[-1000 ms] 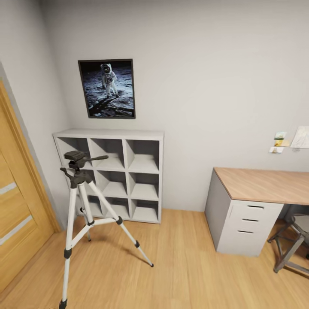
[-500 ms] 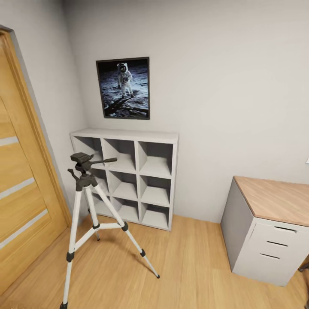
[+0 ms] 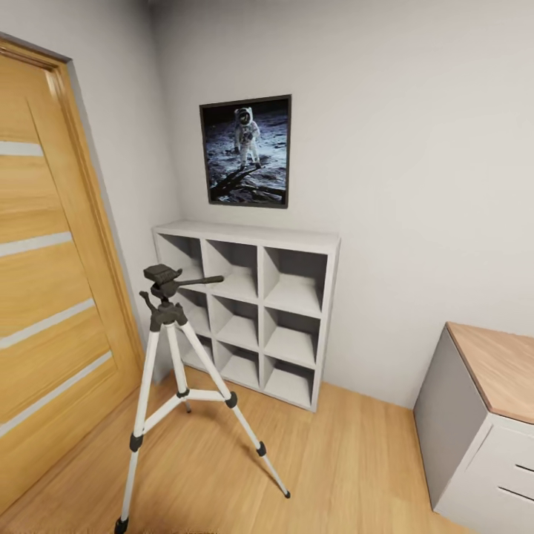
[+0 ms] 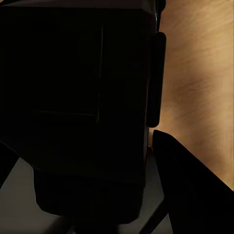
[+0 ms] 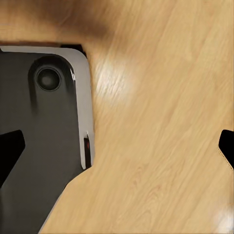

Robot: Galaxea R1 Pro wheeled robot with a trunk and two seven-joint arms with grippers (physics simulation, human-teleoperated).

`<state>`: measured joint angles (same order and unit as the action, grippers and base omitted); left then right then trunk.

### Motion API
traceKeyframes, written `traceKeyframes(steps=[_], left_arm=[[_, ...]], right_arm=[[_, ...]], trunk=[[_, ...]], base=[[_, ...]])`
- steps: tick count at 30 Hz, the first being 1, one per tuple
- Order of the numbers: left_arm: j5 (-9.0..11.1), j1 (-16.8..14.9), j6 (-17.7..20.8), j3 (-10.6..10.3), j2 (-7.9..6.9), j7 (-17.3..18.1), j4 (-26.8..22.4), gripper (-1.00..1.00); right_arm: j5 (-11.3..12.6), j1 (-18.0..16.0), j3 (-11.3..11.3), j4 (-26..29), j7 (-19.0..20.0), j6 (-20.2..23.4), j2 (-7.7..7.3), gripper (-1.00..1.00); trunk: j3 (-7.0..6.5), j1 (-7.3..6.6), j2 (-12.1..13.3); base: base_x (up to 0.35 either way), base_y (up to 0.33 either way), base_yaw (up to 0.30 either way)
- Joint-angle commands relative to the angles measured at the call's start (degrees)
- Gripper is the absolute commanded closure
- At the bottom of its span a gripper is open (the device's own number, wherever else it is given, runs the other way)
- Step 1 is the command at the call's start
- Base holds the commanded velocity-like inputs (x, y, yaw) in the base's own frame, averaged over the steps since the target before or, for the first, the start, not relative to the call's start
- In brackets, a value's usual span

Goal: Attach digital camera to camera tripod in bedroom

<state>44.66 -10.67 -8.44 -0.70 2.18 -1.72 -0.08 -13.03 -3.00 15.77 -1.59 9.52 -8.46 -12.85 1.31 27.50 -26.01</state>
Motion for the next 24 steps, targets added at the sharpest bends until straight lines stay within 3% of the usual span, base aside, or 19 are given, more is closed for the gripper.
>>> traceKeyframes(steps=[1,24], left_arm=[[-0.01,-0.05,-0.18,-0.09,0.02,-0.12,0.01,1.00],[-0.01,-0.05,-0.17,-0.08,-0.04,-0.16,0.02,1.00]], right_arm=[[-0.51,-0.08,0.49,-0.17,0.15,-0.34,-0.05,-1.00],[-0.51,-0.08,0.49,-0.17,0.15,-0.33,0.01,-1.00]], trunk=[[0.12,0.04,-0.11],[0.12,0.04,-0.11]], base=[[0.027,-0.016,0.277],[0.003,-0.002,0.277]])
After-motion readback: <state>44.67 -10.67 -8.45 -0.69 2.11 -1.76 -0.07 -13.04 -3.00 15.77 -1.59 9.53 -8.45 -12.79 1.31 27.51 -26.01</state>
